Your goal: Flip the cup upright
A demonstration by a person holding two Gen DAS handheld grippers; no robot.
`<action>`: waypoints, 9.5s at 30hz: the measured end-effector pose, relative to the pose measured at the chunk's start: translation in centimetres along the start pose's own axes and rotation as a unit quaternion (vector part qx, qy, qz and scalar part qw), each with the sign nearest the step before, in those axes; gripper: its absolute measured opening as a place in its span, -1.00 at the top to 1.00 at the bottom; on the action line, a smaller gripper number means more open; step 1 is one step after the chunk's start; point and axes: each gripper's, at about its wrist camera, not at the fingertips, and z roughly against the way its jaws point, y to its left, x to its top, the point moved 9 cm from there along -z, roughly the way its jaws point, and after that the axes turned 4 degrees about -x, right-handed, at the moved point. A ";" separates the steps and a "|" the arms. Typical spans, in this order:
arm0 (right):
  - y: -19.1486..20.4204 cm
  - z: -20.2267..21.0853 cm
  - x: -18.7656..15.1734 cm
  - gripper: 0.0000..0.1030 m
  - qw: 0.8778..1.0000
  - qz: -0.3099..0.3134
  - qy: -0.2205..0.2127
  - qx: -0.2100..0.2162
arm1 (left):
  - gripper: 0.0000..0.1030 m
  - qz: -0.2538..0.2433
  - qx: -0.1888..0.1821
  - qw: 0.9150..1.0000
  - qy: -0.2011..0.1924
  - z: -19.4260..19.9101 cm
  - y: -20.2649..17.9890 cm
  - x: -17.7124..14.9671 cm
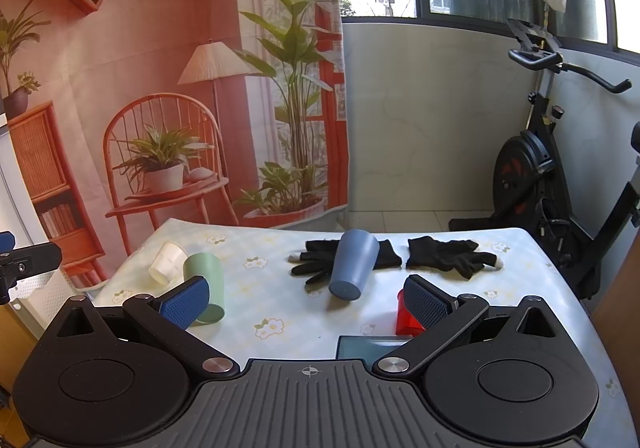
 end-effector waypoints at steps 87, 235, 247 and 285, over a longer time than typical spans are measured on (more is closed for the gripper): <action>-8.7 -11.4 -7.1 -1.00 0.986 -0.133 0.089 -0.039 | -0.28 0.158 -0.077 0.959 0.220 -18.7 0.0 -11.0; 2.2 -6.2 -6.8 -0.99 0.993 0.005 0.119 0.025 | -0.80 0.047 -0.009 0.996 0.072 -2.5 7.2 -5.0; 2.3 -1.9 -2.8 -0.99 0.996 0.002 0.090 0.023 | -0.87 0.010 -0.040 0.998 0.037 0.2 3.6 -1.7; 2.0 -0.7 -1.8 -0.99 0.998 0.011 0.065 0.005 | -0.89 0.005 -0.028 1.000 0.014 1.4 3.1 -1.2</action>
